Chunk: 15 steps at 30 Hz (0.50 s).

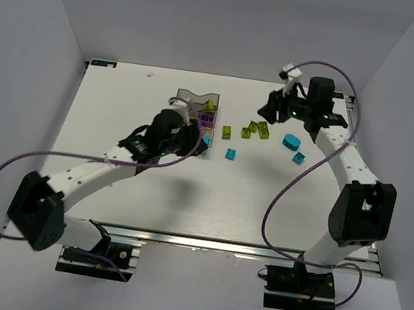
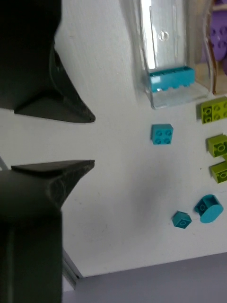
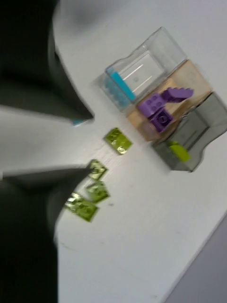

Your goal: Sort the legos into containers by color

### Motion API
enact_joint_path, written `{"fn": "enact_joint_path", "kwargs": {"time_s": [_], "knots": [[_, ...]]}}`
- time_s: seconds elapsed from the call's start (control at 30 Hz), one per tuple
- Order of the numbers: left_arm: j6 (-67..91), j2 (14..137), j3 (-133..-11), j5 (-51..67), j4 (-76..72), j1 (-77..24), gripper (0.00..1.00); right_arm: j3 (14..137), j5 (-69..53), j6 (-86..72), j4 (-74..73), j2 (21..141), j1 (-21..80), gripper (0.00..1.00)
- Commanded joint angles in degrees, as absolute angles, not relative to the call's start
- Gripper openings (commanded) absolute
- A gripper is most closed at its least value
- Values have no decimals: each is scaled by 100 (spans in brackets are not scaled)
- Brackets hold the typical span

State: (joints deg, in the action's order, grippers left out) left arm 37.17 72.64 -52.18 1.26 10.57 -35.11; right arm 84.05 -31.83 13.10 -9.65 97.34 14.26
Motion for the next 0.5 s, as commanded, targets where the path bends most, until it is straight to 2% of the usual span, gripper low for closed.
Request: {"fn": "enact_joint_path", "kwargs": {"time_s": [0.0,0.07,0.23,0.37,0.47], "knots": [[3157,8196,-6106,-201,1264,-3998,50,7798,-3551,1317,-1494,9274,1056,60],[3024,8664,-6772,-455,1423,-4252,58,7139,-3403,1371,-1407,8757,950,89],[2743,10226,-8022,-878,1976,-4508,65,6180,-3375,1389,-1231,7982,616,89],[2479,11255,-9156,-1230,2513,-4623,67,5977,-3480,1231,-1239,7796,308,89],[2286,11932,-10035,-1616,2978,-4641,67,5924,-3647,1134,-1204,7778,71,80]]}}
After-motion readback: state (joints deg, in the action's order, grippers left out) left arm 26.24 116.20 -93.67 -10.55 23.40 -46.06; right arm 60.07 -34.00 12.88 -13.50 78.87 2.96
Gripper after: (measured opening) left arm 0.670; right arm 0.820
